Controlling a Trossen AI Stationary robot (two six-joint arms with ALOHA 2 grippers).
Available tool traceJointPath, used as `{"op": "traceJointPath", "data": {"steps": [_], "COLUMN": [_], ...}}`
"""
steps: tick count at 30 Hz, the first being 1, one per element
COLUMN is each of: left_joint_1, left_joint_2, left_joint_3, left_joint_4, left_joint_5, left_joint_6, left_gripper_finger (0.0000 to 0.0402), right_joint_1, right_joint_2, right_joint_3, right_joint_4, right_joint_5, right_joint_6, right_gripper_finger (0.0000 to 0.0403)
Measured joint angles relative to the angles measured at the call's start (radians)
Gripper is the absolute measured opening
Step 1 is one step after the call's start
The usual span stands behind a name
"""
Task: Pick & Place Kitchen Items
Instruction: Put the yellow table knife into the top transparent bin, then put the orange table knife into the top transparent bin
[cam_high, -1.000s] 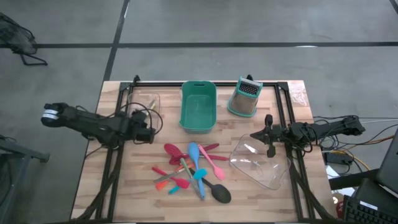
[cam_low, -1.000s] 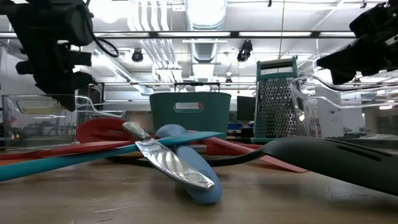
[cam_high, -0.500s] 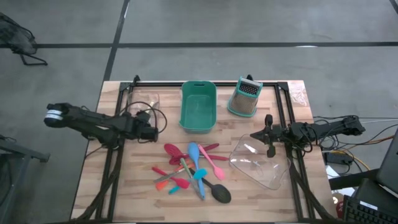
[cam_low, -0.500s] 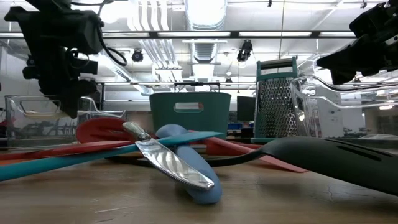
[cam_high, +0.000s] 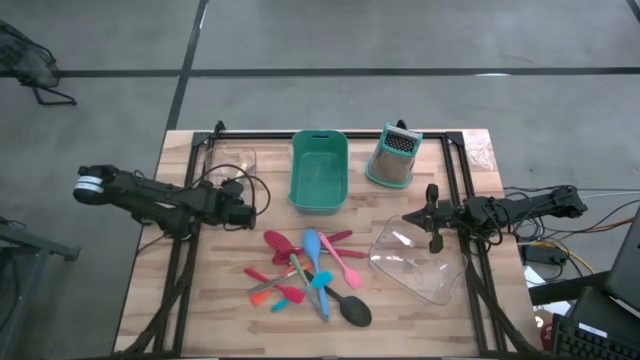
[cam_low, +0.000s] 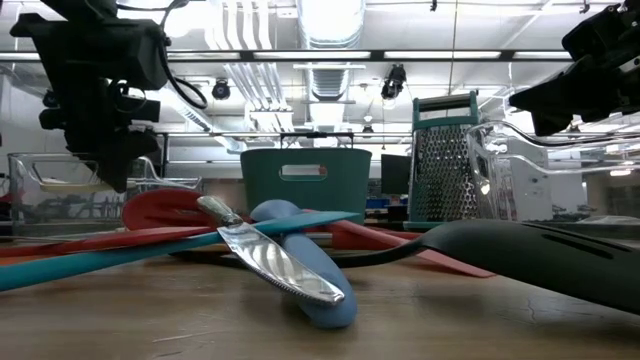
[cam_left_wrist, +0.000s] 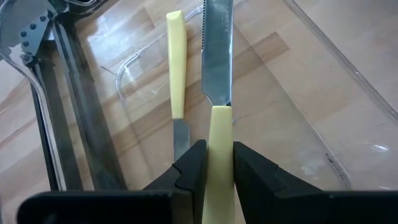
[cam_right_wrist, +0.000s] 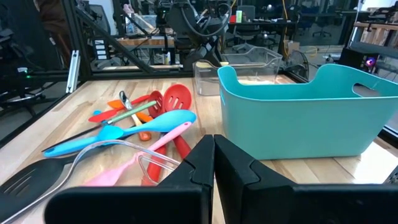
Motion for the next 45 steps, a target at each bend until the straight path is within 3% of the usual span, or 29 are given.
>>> {"op": "traceJointPath", "data": {"steps": [18,45], "left_joint_1": [0.0,-0.01], "left_joint_2": [0.0,0.001], "left_joint_3": [0.0,0.172], "left_joint_4": [-0.004,-0.143], "left_joint_5": [-0.009,-0.043], "left_joint_6": [0.038,0.162], "left_gripper_finger": [0.0118,0.012], "right_joint_1": [0.0,0.0], "right_joint_2": [0.0,0.0], "right_joint_3": [0.0,0.0], "right_joint_4": [0.0,0.0], "right_joint_5": [0.0,0.0], "right_joint_6": [0.0,-0.001], "right_gripper_finger": [0.0008,0.0008]}}
